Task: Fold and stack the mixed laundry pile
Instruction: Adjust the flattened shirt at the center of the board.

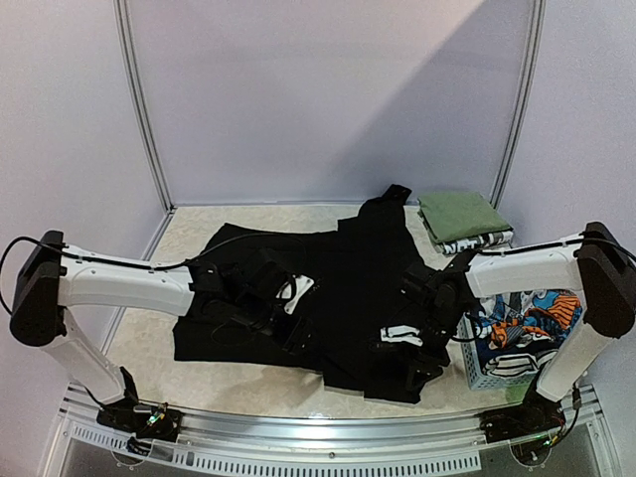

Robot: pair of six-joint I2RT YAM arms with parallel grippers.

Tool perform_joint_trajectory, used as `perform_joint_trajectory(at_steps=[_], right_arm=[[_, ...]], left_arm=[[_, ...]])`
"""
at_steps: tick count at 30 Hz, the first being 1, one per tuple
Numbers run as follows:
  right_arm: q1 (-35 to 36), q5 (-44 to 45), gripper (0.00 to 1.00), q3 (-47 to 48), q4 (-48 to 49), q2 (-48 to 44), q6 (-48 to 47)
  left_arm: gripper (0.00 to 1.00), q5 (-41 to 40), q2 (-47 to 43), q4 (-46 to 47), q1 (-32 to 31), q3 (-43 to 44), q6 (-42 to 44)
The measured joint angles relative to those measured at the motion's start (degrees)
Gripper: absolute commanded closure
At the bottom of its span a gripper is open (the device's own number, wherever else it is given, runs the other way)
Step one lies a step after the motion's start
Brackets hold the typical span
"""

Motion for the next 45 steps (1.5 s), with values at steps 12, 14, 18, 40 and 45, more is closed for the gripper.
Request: perform_joint_trajectory(at_steps=[12, 14, 18, 40, 45], right_arm=[[0.15, -4.04, 0.57, 3.26, -0.79, 1.57, 1.25], [0.15, -4.61, 0.60, 4.02, -0.85, 3.26, 1.46], [0.17, -5.14, 0.76, 5.07, -0.94, 6.54, 2.56], [-5.40, -33.18, 0.97, 31.80, -23.91, 14.84, -5.62], [-11.89, -39.01, 0.96, 34.38, -24.74, 24.68, -7.63]], left_arm=[[0.39, -1.55, -3.23, 1.09, 0.00, -3.04, -1.07], [0.39, -1.66, -3.34, 1.09, 0.00, -3.23, -1.27], [0.39, -1.90, -4.31, 1.03, 0.00, -3.69, -1.51], [0.39, -5.53, -8.07, 0.94, -5.44, -4.15, 7.41], [0.38, -6.38, -11.80, 5.49, -9.16, -8.09, 9.70]])
